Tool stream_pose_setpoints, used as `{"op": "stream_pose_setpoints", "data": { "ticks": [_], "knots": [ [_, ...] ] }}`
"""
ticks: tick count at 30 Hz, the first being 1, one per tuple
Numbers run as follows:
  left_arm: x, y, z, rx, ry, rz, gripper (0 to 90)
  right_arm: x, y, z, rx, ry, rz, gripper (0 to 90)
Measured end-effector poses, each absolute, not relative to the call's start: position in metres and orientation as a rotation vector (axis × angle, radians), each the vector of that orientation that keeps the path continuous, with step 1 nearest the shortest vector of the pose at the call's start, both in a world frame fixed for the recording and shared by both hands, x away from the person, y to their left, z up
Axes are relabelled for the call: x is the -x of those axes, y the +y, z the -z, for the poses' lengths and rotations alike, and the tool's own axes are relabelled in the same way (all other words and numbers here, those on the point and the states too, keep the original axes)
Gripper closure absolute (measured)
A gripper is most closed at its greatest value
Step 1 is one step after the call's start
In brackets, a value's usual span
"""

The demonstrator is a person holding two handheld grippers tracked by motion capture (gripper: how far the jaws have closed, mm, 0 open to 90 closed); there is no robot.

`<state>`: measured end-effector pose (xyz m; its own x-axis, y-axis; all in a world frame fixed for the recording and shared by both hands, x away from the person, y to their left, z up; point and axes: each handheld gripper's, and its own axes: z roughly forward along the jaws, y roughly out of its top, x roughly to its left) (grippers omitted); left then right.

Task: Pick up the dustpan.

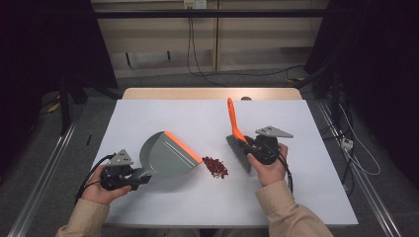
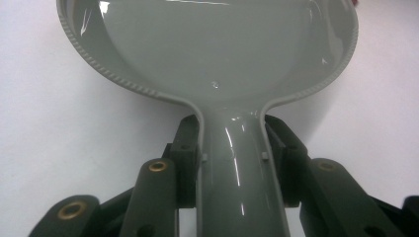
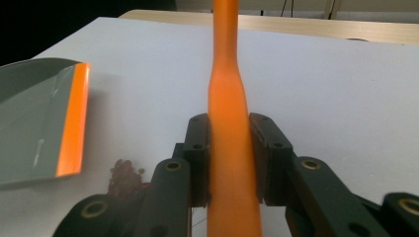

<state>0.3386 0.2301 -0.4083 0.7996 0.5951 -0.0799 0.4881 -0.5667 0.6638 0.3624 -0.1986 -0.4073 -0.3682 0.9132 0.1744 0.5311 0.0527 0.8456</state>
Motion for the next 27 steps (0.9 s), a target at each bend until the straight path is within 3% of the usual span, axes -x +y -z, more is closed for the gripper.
{"op": "stream_pose_setpoints", "data": {
  "ticks": [27],
  "knots": [
    [-0.325, 0.204, 0.418, -2.391, 0.641, -0.050, 63.2, -0.373, -0.180, 0.414, -1.410, 2.023, -1.135, 71.4]
  ]
}}
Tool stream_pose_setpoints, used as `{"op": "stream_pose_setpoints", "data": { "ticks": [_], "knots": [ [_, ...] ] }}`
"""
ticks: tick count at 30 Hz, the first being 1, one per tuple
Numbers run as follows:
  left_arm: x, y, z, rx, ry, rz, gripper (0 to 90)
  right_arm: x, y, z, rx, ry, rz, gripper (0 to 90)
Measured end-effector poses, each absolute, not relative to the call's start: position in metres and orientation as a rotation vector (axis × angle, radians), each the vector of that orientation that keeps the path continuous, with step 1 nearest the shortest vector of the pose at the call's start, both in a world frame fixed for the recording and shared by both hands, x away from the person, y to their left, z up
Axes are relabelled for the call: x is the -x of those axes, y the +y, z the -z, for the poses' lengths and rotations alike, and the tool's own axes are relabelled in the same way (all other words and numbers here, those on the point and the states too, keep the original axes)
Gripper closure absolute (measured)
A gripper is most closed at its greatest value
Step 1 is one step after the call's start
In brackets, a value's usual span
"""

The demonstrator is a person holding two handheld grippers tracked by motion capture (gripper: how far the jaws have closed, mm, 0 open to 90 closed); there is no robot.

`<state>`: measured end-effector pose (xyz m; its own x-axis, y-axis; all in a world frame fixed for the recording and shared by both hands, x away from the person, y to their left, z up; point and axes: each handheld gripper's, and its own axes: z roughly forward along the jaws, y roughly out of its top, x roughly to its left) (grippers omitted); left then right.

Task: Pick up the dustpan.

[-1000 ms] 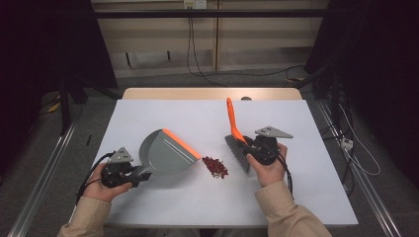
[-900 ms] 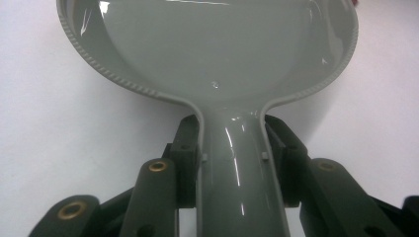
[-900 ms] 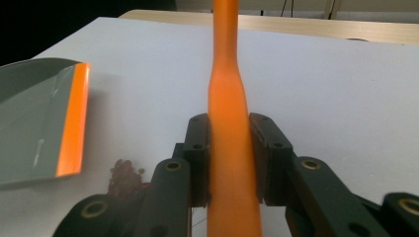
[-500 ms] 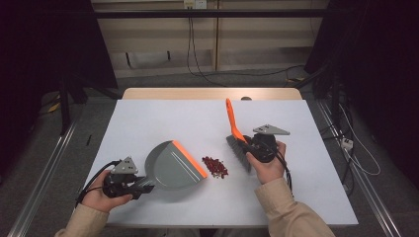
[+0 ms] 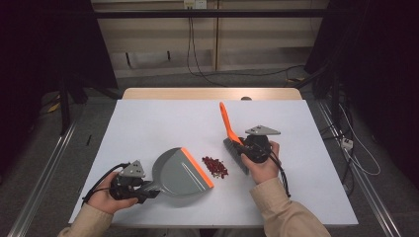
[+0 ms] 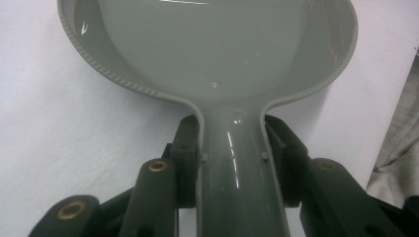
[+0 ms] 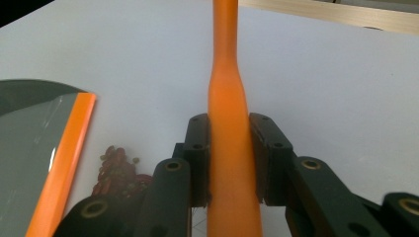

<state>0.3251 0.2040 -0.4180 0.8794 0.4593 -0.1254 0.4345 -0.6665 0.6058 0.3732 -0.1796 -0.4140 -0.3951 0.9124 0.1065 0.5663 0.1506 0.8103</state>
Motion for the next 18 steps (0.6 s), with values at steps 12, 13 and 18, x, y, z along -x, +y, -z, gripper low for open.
{"op": "stream_pose_setpoints", "data": {
  "ticks": [12, 13, 18],
  "knots": [
    [-0.326, 0.194, 0.422, -2.382, 0.602, 0.001, 62.9, -0.372, -0.166, 0.415, -1.353, 2.062, -1.124, 71.3],
    [-0.325, 0.193, 0.422, -2.379, 0.601, 0.004, 62.9, -0.372, -0.165, 0.415, -1.349, 2.063, -1.122, 71.3],
    [-0.325, 0.191, 0.422, -2.389, 0.586, -0.004, 62.8, -0.372, -0.162, 0.415, -1.337, 2.069, -1.113, 71.3]
  ]
}}
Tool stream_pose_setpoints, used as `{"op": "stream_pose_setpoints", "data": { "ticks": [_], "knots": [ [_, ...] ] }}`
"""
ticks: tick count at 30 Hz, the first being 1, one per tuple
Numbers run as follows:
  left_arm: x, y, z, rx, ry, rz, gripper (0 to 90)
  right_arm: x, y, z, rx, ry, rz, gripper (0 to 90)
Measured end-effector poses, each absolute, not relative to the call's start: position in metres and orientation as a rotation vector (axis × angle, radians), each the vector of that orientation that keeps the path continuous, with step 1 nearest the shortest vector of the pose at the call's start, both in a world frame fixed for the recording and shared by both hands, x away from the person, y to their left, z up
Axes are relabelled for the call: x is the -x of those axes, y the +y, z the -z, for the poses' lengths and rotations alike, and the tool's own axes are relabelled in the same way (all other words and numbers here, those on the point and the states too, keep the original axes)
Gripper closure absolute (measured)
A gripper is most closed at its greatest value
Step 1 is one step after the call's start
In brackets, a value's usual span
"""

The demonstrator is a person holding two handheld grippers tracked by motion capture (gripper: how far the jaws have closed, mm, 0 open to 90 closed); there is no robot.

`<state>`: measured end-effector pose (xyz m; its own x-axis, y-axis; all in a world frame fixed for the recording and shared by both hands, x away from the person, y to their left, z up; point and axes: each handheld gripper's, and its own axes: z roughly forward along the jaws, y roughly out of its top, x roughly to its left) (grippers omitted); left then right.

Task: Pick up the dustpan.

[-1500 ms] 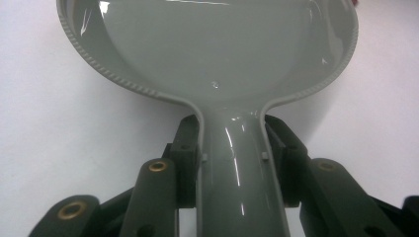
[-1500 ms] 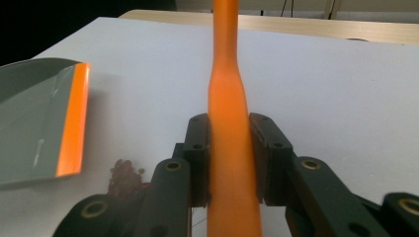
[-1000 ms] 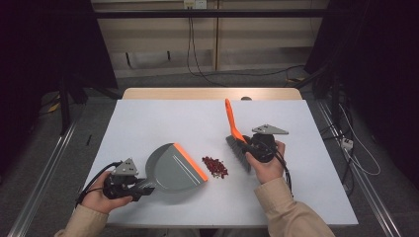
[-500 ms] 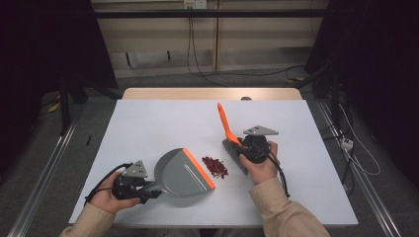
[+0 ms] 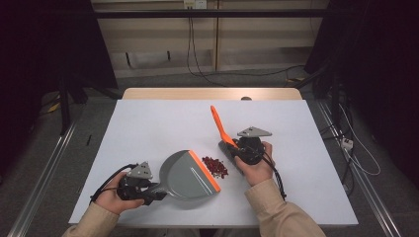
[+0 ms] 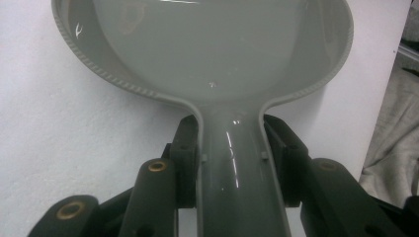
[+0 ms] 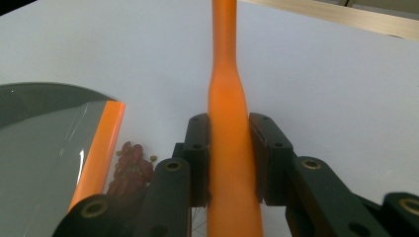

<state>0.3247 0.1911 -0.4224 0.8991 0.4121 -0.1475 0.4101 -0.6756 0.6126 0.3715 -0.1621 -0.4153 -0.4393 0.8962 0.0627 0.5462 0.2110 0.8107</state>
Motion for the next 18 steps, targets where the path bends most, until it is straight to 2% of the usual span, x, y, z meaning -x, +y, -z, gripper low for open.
{"op": "stream_pose_setpoints", "data": {
  "ticks": [18],
  "knots": [
    [-0.328, 0.187, 0.422, -2.389, 0.596, 0.016, 62.7, -0.365, -0.146, 0.414, -1.295, 2.089, -1.071, 71.3]
  ]
}}
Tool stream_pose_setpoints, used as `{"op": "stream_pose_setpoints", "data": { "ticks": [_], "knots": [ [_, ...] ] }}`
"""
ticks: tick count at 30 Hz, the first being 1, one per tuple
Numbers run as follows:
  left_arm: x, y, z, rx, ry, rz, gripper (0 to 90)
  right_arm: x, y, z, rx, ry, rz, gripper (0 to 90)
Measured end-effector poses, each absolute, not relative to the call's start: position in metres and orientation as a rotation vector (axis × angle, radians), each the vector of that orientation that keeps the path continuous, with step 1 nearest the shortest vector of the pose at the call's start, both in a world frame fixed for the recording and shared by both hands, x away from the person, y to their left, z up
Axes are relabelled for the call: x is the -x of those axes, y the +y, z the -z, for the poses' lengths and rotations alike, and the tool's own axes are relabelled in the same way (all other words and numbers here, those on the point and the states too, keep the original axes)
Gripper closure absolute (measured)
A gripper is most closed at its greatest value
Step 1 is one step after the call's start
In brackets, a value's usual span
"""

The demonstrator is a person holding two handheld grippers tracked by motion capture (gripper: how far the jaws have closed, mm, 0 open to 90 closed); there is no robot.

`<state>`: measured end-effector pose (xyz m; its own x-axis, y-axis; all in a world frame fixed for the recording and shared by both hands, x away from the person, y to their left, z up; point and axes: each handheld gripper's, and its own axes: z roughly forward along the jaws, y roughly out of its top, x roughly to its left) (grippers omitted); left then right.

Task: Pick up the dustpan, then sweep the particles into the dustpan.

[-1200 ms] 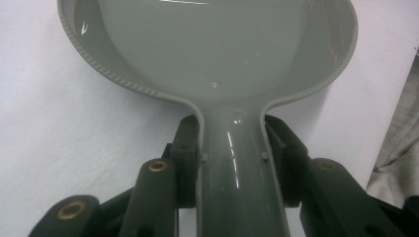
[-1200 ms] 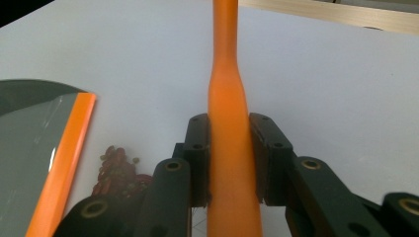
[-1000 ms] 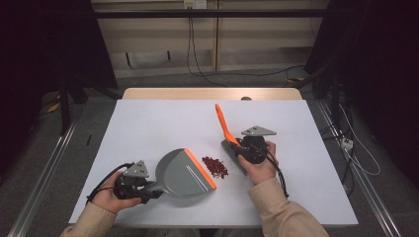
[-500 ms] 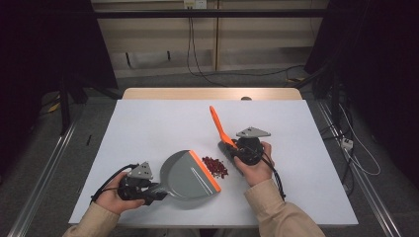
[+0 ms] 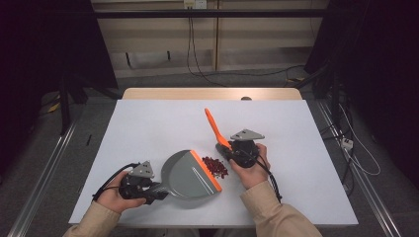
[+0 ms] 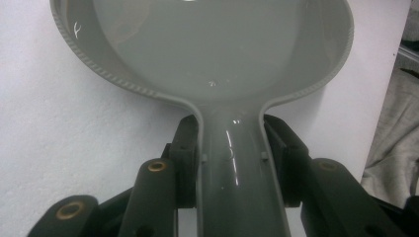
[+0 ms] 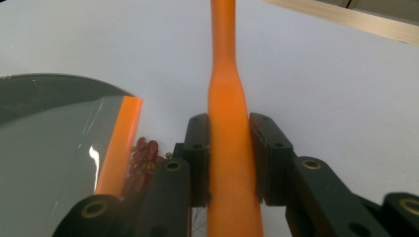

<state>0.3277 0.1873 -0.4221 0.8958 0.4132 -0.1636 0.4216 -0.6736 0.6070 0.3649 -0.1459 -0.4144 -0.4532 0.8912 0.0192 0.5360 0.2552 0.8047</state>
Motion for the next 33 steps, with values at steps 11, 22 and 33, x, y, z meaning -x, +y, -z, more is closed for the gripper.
{"op": "stream_pose_setpoints", "data": {
  "ticks": [11, 22, 33],
  "knots": [
    [-0.329, 0.187, 0.423, -2.393, 0.599, 0.032, 62.7, -0.363, -0.140, 0.414, -1.281, 2.104, -1.057, 71.1],
    [-0.330, 0.186, 0.423, -2.398, 0.604, 0.047, 62.7, -0.359, -0.126, 0.414, -1.290, 2.126, -1.057, 70.4],
    [-0.331, 0.185, 0.425, -2.412, 0.597, 0.048, 62.7, -0.348, -0.105, 0.418, -1.275, 2.139, -1.027, 69.0]
  ]
}}
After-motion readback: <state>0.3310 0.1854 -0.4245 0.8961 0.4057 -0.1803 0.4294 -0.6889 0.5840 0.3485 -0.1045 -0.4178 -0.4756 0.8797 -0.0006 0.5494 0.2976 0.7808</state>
